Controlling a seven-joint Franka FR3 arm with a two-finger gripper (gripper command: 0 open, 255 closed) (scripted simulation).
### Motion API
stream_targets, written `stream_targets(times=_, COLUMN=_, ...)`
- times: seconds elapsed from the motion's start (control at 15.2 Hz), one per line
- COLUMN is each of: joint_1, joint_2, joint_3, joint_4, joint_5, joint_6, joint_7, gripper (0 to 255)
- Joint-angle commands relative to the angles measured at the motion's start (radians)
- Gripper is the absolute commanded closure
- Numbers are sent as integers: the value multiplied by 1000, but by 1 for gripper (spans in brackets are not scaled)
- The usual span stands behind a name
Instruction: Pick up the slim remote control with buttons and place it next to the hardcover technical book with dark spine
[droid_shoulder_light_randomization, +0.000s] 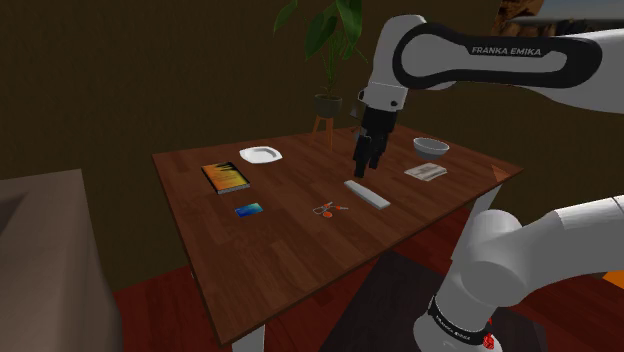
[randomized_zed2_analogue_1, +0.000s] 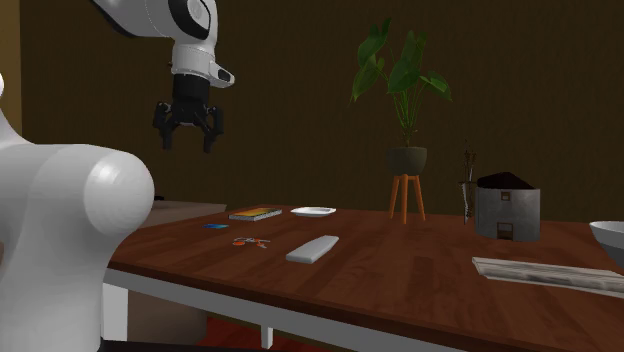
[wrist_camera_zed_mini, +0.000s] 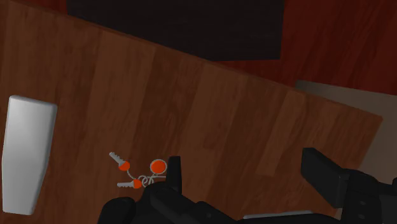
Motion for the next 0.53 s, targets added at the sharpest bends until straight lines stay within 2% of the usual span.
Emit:
stream_targets(times=0.0, joint_1=0, joint_2=0, joint_3=0, joint_4=0, joint_5=0, joint_6=0, joint_7=0, gripper=0)
stream_targets(times=0.46, joint_1=-70, joint_2=129, joint_3=-83, joint_4=-45, joint_5=-74, joint_6=170, joint_7=-47, gripper=0)
